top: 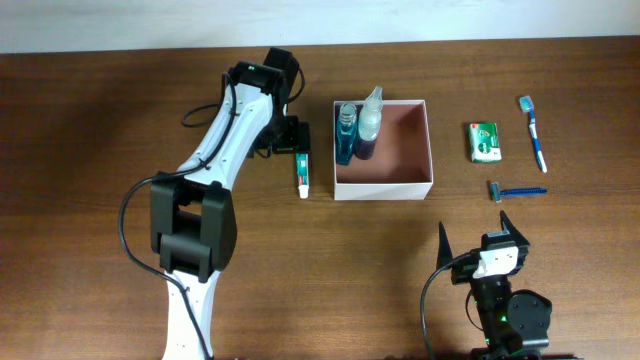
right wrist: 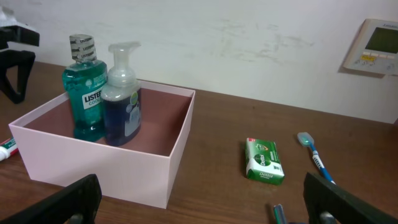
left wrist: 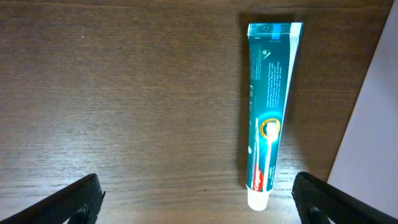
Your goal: Pack container
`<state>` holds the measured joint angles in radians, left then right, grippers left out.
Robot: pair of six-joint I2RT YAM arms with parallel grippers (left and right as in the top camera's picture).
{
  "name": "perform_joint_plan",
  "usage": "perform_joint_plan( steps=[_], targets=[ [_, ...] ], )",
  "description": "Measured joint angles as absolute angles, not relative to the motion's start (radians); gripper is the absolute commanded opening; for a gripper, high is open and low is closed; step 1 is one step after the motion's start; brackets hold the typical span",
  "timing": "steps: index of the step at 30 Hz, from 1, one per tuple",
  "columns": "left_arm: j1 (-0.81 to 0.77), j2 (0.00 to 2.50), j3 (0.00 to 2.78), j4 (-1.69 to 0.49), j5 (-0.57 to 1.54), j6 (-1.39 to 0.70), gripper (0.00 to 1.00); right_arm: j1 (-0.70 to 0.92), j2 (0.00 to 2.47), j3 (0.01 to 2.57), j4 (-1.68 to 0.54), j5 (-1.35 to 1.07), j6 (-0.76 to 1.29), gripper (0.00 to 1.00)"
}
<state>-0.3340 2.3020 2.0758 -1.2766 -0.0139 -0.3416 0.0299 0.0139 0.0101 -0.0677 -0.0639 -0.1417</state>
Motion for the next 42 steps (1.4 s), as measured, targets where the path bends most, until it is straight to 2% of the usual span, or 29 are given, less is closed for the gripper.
perform_joint_plan(
  steps=[8,42],
  targets=[
    [-0.366,2.302,2.059,-1.196,-0.014,-0.342,0.99,0.03,0.014,0.01,-0.068,-0.064,-0.142,0.99],
    [-0.386,2.348,2.051,-1.173,-0.01,-0.409,0.99,0.03,0.014,0.01,-0.068,-0.064,-0.142,0.99]
  ],
)
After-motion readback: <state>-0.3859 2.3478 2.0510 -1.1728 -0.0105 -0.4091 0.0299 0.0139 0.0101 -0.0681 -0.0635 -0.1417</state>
